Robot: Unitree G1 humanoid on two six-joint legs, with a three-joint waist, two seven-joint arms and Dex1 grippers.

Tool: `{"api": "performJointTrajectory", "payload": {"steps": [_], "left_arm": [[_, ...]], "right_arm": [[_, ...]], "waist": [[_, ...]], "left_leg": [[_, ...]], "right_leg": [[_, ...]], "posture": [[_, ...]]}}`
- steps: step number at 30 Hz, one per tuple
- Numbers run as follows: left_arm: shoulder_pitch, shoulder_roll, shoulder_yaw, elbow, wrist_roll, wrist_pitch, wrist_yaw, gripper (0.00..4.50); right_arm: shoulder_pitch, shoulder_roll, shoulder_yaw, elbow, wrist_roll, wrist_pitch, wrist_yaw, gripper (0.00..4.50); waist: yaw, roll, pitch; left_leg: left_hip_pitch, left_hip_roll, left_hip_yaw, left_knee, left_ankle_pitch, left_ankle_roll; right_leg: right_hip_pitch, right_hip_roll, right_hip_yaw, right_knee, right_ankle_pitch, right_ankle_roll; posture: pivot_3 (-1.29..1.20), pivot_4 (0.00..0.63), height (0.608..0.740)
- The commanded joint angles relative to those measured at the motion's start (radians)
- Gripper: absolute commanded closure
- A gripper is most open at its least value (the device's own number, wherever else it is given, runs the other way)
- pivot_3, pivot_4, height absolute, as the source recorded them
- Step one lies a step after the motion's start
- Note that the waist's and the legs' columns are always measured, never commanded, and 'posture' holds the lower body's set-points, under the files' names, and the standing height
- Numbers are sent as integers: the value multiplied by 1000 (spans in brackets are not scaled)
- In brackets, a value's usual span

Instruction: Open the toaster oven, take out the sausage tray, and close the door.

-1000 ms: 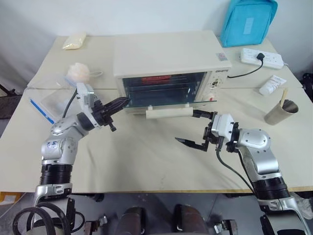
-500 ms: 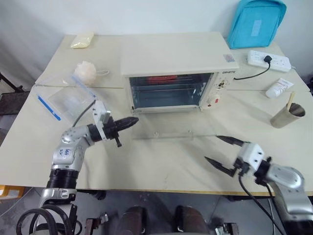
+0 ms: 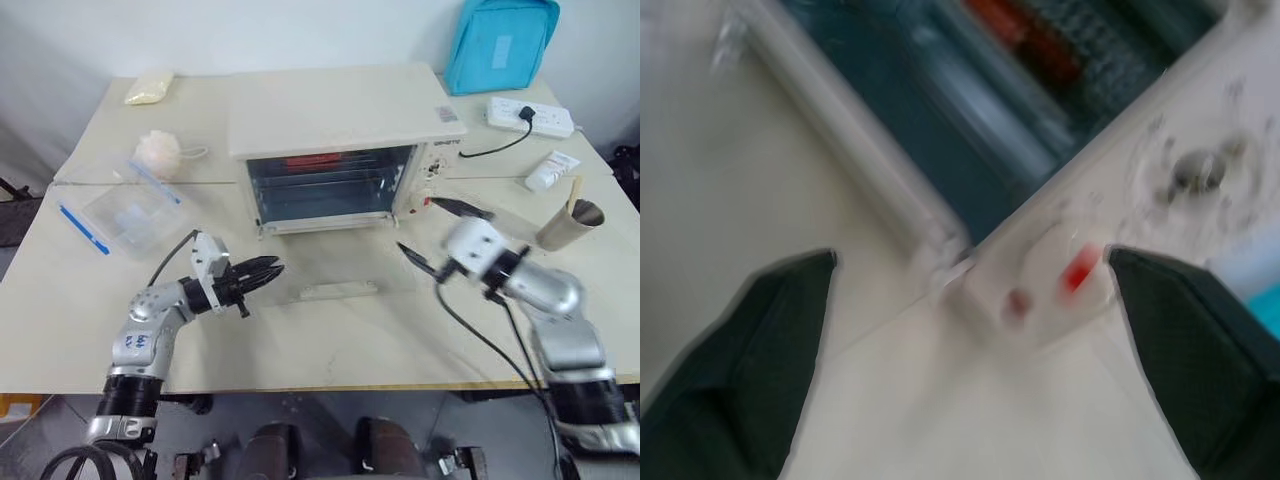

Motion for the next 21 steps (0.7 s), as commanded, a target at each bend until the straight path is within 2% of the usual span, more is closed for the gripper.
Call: {"api": "performJointTrajectory", "payload": {"steps": [1,8,15,18,21], "left_arm": [[66,17,109,-138,-64,-8,50,2354],[189,7,240,-312,-124,-14,144,153],[335,-40,261,-484,-176,19,234,66],[326,-45,241,-493,-170,25,247,0],[300,-39,226,-478,-168,29,246,0]], "right_arm": [[-141,49,120,83,-211,-36,-129,0],[-328,137,262,308,-436,-121,-343,0],[-521,241,318,616,-566,-29,-532,0],[-563,258,344,697,-587,-43,-565,595],[-586,264,356,740,-593,-64,-594,1676]], "waist": [[-5,0,0],[-3,-1,0],[-25,-1,0],[-25,-1,0],[-25,-1,0]], "left_leg": [[0,0,1,0,0,0],[-3,-2,-3,1,0,0],[-2,-1,-3,0,0,0],[-3,-1,-4,0,0,0],[-3,-1,-4,0,0,0]], "right_leg": [[-1,0,0,0,0,0],[0,-1,-1,-1,0,0],[0,-1,-1,0,0,0],[0,0,-1,0,0,0],[0,0,-1,0,0,0]], "posture": [[0,150,740],[0,150,740],[0,150,740],[0,150,740],[0,150,740]]}}
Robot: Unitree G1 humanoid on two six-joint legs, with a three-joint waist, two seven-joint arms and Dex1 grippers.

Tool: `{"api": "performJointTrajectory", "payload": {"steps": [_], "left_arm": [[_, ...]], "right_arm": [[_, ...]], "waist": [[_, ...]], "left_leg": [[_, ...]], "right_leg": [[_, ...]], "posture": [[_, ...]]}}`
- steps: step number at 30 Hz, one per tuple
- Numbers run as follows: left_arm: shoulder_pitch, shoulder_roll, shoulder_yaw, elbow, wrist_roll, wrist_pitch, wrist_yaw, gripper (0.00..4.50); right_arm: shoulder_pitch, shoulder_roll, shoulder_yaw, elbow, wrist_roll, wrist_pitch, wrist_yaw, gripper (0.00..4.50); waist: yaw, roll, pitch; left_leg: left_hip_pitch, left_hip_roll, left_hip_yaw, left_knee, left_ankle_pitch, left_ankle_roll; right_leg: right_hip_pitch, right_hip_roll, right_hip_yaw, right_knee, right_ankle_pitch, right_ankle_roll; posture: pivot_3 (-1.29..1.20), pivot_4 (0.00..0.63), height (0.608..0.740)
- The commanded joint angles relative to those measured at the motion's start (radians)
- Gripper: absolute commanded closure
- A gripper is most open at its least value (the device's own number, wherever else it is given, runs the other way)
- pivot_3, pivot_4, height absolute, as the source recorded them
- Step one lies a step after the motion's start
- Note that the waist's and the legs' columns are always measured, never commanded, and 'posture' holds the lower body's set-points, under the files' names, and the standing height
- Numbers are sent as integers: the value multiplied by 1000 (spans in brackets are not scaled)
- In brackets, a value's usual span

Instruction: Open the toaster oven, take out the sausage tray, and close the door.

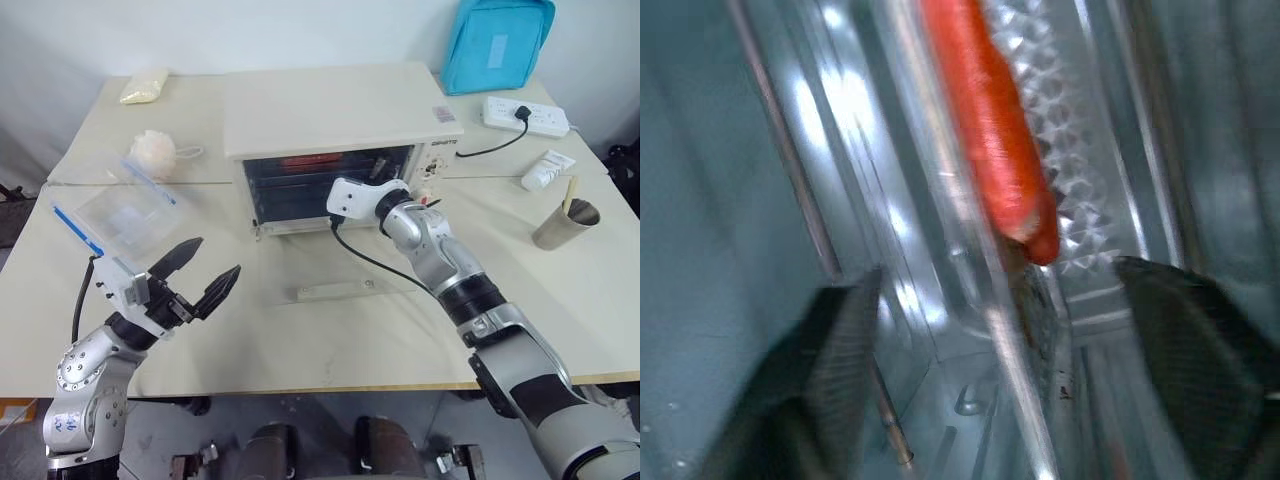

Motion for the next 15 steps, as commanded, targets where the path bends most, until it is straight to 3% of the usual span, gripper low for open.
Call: {"api": "performJointTrajectory", "payload": {"steps": [1,8,15], "left_arm": [[-28,10,-12,-14,-15,-3,-1,0],[-176,30,-75,111,17,-5,-38,0],[-348,27,-119,257,39,-18,-61,0]], "right_arm": [[-39,6,8,23,-7,-25,-44,1992],[-49,12,23,20,-18,-31,-69,4237],[-47,-1,17,-24,-40,-39,-78,4392]], "waist": [[0,0,0],[-3,-1,-1],[-4,-3,-2]], "left_leg": [[0,0,0,0,0,0],[0,0,0,0,0,0],[0,0,0,0,0,0]], "right_leg": [[0,0,0,0,0,0],[0,1,0,0,0,0],[0,1,0,0,0,0]], "posture": [[0,150,740],[0,150,740],[0,150,740]]}}
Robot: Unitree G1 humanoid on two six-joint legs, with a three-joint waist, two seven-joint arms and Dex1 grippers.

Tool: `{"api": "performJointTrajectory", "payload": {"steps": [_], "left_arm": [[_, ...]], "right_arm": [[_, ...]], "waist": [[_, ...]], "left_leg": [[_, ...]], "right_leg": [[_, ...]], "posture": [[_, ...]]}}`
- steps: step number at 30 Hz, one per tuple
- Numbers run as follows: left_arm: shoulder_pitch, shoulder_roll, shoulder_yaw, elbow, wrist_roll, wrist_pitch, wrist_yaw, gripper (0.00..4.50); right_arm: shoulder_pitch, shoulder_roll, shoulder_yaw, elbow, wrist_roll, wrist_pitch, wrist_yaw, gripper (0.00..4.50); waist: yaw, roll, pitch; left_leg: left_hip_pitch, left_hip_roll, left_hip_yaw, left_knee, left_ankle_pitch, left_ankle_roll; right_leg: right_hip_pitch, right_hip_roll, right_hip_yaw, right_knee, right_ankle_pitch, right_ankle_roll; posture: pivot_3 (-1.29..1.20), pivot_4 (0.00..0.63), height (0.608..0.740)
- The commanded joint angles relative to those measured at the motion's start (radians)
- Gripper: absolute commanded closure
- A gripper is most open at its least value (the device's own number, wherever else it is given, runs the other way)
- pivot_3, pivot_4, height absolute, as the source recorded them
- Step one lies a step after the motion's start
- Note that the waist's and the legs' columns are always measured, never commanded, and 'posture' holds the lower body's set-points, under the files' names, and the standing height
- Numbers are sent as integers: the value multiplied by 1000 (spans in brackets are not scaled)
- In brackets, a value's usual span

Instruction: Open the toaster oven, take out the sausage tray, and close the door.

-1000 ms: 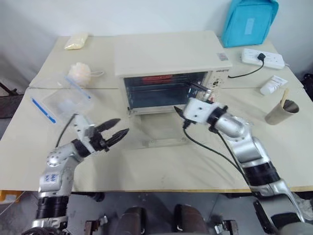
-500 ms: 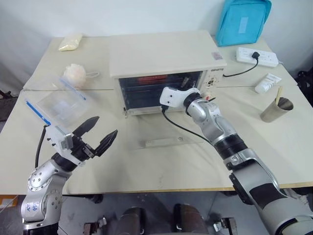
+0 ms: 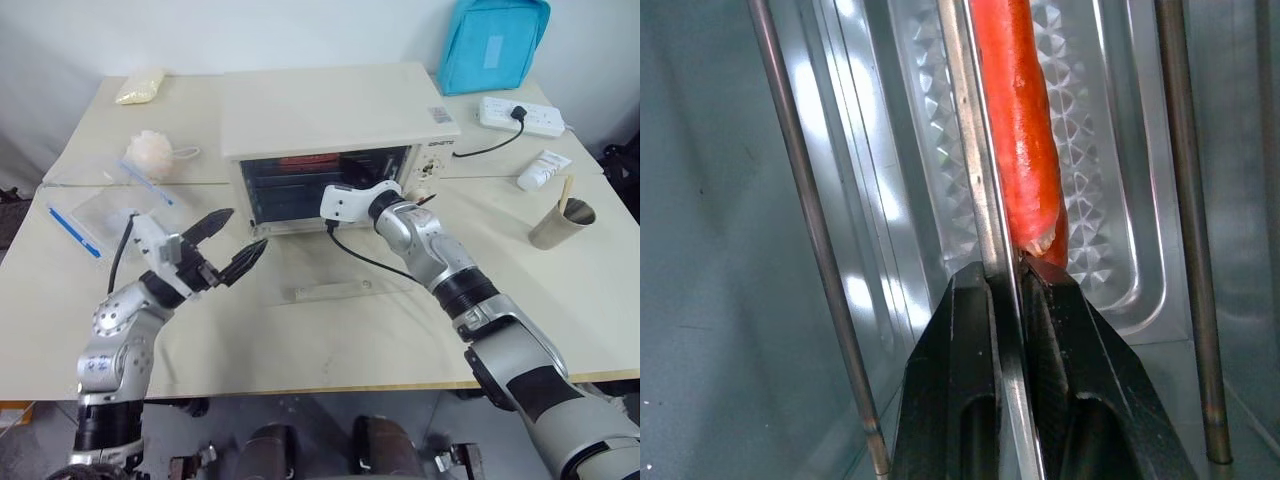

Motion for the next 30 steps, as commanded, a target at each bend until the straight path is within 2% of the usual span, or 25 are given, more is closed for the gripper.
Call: {"api": "performJointTrajectory", "payload": {"steps": [1,7,14,25,30], "left_arm": [[-71,5,-3,46,6,-18,-17,0],[-208,5,8,180,8,-38,-43,0],[-280,5,24,273,9,-67,-61,0],[-299,9,24,297,3,-58,-86,0],[-306,17,26,311,-3,-34,-91,0]], "right_arm": [[-12,0,-20,-71,20,-20,-26,4392],[-2,-26,-20,-135,17,-50,7,4392],[50,-54,-20,-223,28,-66,89,4392],[310,-162,-70,-613,69,-54,258,4392],[476,-227,-114,-825,83,-61,319,4392]], "waist": [[0,0,0],[1,0,0],[-3,-1,1],[4,-1,1],[8,-1,1]], "left_leg": [[0,0,0,0,0,0],[-1,0,-1,-1,0,0],[-3,0,-3,-1,0,0],[-3,0,-2,0,0,0],[-3,0,-2,0,0,0]], "right_leg": [[0,0,0,0,0,0],[-1,0,-1,0,0,0],[-2,0,-4,0,0,0],[-2,0,-4,0,0,0],[-2,0,-4,0,0,0]], "posture": [[0,150,740],[0,150,740],[0,150,740],[0,150,740],[0,150,740]]}}
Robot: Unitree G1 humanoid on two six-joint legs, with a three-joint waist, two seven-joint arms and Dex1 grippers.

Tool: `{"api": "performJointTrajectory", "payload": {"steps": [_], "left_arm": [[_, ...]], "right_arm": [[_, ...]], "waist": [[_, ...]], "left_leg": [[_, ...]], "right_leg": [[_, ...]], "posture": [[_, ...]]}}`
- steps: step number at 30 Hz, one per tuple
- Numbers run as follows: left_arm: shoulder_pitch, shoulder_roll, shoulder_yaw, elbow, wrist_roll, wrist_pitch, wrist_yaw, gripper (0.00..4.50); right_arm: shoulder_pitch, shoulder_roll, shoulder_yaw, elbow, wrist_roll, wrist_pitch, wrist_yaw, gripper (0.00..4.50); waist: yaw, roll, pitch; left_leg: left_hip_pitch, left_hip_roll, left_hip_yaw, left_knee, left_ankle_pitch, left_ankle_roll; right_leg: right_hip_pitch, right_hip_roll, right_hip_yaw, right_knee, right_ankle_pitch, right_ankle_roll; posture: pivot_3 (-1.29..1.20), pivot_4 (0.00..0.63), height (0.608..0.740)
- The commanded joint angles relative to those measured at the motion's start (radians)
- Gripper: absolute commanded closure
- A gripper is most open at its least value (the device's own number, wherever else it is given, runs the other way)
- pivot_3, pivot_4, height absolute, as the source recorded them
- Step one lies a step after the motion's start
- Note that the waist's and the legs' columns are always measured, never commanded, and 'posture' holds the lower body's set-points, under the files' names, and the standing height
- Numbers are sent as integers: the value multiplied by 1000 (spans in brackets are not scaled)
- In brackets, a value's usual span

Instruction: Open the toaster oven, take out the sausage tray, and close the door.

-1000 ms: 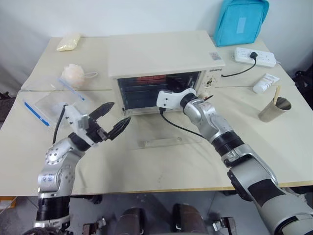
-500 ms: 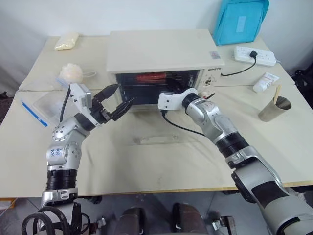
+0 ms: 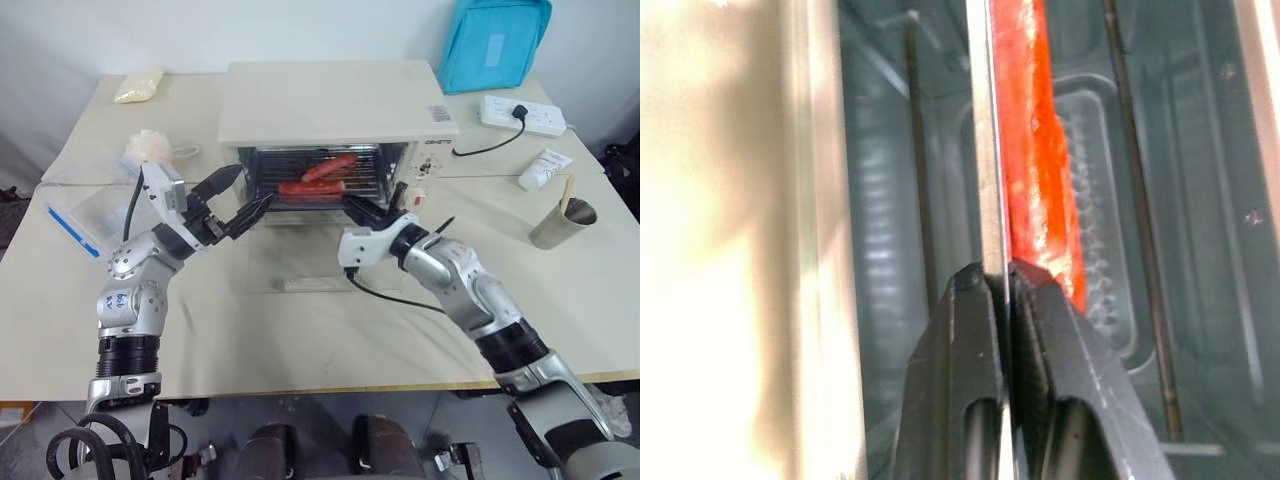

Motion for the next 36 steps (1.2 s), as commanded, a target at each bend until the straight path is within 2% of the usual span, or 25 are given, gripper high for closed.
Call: {"api": "performJointTrajectory", "payload": {"steps": [1,6,8,13,18,21,25,29,36], "left_arm": [[-20,19,35,4,-16,14,5,0],[-6,28,37,-21,-35,83,15,0],[15,48,48,-58,-55,211,90,0],[99,126,125,-217,-273,545,139,0],[127,167,195,-266,-514,870,239,0],[109,145,204,-257,-569,962,336,0],[91,113,192,-249,-567,986,397,0],[72,84,192,-228,-630,1063,430,866],[62,66,213,-193,-720,1152,499,3070]], "right_arm": [[92,-38,-53,-187,43,-18,36,4392],[200,-91,-102,-312,65,-28,74,4392],[242,-111,-119,-351,76,-40,87,4392],[295,-131,-145,-394,82,-56,104,4392],[317,-144,-142,-402,96,-92,123,4392],[313,-151,-143,-393,112,-128,130,4392],[306,-154,-145,-385,136,-182,125,4392],[290,-149,-139,-371,139,-206,132,4394],[270,-154,-133,-344,151,-244,149,4394]], "waist": [[1,0,0],[3,0,0],[3,-1,0],[-1,-1,0],[8,-1,1],[20,-1,1],[26,-1,1],[25,-2,1],[25,-2,1]], "left_leg": [[0,0,0,0,0,0],[0,0,0,2,0,0],[0,0,0,2,0,0],[1,0,0,1,0,0],[1,0,-1,2,0,0],[1,-1,-2,3,0,0],[1,-1,-2,3,0,0],[1,-1,-1,3,0,0],[1,-1,-1,3,0,0]], "right_leg": [[0,0,0,0,0,0],[1,0,0,0,0,0],[1,0,0,0,0,0],[1,0,2,0,0,0],[2,0,3,0,0,0],[3,0,4,0,0,0],[3,0,4,0,0,0],[3,0,4,0,0,0],[3,0,4,0,0,0]], "posture": [[0,150,740],[0,150,740],[0,150,740],[0,150,740],[0,150,740],[0,150,740],[0,150,740],[0,150,740],[0,150,740]]}}
